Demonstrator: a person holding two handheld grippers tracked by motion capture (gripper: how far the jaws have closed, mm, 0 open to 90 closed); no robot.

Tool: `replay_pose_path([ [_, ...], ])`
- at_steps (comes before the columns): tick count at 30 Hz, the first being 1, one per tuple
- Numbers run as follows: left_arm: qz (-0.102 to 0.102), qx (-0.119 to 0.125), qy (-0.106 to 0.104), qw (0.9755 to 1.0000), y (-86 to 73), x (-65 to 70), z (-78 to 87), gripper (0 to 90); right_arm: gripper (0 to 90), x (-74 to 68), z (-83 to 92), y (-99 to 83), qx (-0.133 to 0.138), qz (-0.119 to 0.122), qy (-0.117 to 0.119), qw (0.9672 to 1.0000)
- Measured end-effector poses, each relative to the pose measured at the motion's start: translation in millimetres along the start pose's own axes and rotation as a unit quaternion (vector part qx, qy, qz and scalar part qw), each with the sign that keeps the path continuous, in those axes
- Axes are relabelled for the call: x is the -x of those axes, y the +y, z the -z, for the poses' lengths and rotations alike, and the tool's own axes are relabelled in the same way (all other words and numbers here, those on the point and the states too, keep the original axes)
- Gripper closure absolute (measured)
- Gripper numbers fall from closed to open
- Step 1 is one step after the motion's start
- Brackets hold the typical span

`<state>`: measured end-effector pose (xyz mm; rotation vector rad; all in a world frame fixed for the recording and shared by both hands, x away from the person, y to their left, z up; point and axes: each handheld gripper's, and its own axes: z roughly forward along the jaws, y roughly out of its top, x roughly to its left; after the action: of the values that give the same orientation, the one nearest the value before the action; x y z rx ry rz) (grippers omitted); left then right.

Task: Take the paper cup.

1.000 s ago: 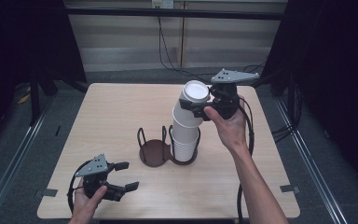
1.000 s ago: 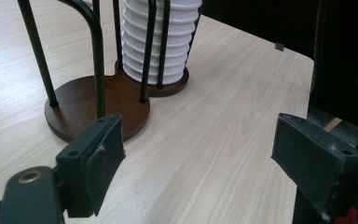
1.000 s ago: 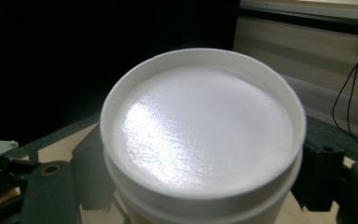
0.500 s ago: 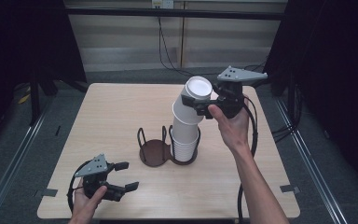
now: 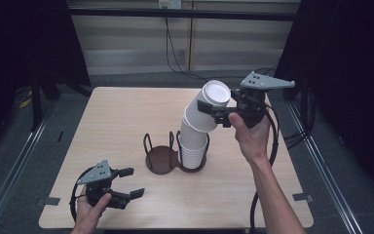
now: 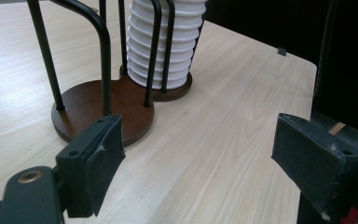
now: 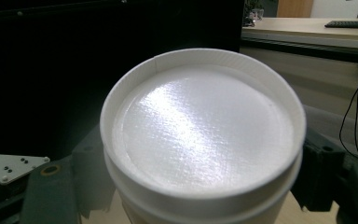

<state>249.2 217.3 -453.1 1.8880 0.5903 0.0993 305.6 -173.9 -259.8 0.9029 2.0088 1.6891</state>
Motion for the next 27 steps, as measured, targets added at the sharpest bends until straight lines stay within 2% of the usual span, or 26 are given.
replay_pose_path([
  [4,0.001,0.002,0.003,1.0000,1.1,-0.7,-0.5,16.3,23.0,-1.4,6.5,-1.6,-0.001,-0.003,0.000,1.0000],
  [14,-0.010,0.019,-0.008,0.9997,14.4,3.0,-4.4,16.2,23.0,-6.1,26.9,-10.2,-0.003,-0.005,0.007,1.0000],
  [16,-0.015,0.020,-0.008,0.9997,19.9,4.8,-6.9,16.2,23.0,-6.8,27.9,-11.8,-0.005,-0.003,0.007,1.0000],
  [18,-0.018,0.024,-0.020,0.9993,26.1,7.8,-11.2,16.2,23.0,-9.7,31.5,-15.5,-0.008,-0.002,0.006,0.9999],
  [20,-0.024,0.024,-0.021,0.9992,27.9,9.3,-12.4,16.3,23.0,-10.3,32.6,-16.3,-0.009,-0.002,0.007,0.9999],
  [22,-0.044,0.020,-0.018,0.9987,31.3,13.8,-14.7,16.2,23.1,-12.9,37.6,-20.5,-0.009,-0.003,0.010,0.9999],
  [24,-0.045,0.021,-0.021,0.9985,32.1,14.9,-15.4,15.8,23.0,-14.2,39.9,-24.7,-0.013,-0.005,0.014,0.9998],
  [25,-0.052,0.031,-0.037,0.9975,33.5,15.5,-16.4,15.9,23.1,-15.1,40.8,-27.1,-0.015,-0.004,0.012,0.9998],
  [27,-0.051,0.034,-0.034,0.9976,35.9,16.4,-18.7,15.9,23.1,-17.0,42.9,-32.0,-0.018,-0.007,0.016,0.9997],
])
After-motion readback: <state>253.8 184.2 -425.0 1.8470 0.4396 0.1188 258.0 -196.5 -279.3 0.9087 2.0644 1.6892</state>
